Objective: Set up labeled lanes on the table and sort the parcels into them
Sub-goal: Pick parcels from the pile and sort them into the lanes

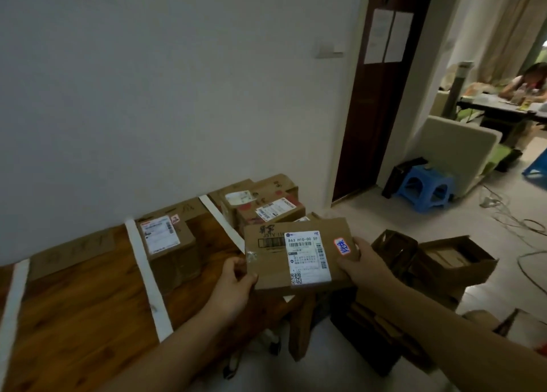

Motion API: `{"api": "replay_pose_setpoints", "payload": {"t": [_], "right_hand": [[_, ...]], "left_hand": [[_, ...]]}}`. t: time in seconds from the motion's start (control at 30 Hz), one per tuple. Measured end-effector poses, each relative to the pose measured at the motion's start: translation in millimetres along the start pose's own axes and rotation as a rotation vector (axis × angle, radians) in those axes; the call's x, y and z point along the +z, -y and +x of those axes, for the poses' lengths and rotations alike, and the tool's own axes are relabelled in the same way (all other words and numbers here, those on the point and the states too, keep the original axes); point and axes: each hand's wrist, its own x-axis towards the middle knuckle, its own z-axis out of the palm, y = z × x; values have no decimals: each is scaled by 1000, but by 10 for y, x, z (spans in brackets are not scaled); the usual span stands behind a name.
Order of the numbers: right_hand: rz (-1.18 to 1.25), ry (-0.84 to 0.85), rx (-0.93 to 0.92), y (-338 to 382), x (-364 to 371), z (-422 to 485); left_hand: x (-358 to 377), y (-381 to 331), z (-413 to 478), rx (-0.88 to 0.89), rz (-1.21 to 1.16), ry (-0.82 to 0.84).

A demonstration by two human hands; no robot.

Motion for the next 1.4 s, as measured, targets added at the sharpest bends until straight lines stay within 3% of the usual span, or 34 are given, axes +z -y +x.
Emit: {"api": "replay_pose_setpoints", "payload": {"t": [0.47, 0.93, 1.4], "right_hand": [[-170, 96, -44, 303, -26, 1345], [-131, 403, -196, 2, -107, 2441], [-216, 505, -332, -61, -96, 2842]], "left_hand": [[274, -255, 935, -41, -69, -78], [887, -305, 1108, -241, -157, -308], [1123, -399, 1191, -270, -164, -414]]}}
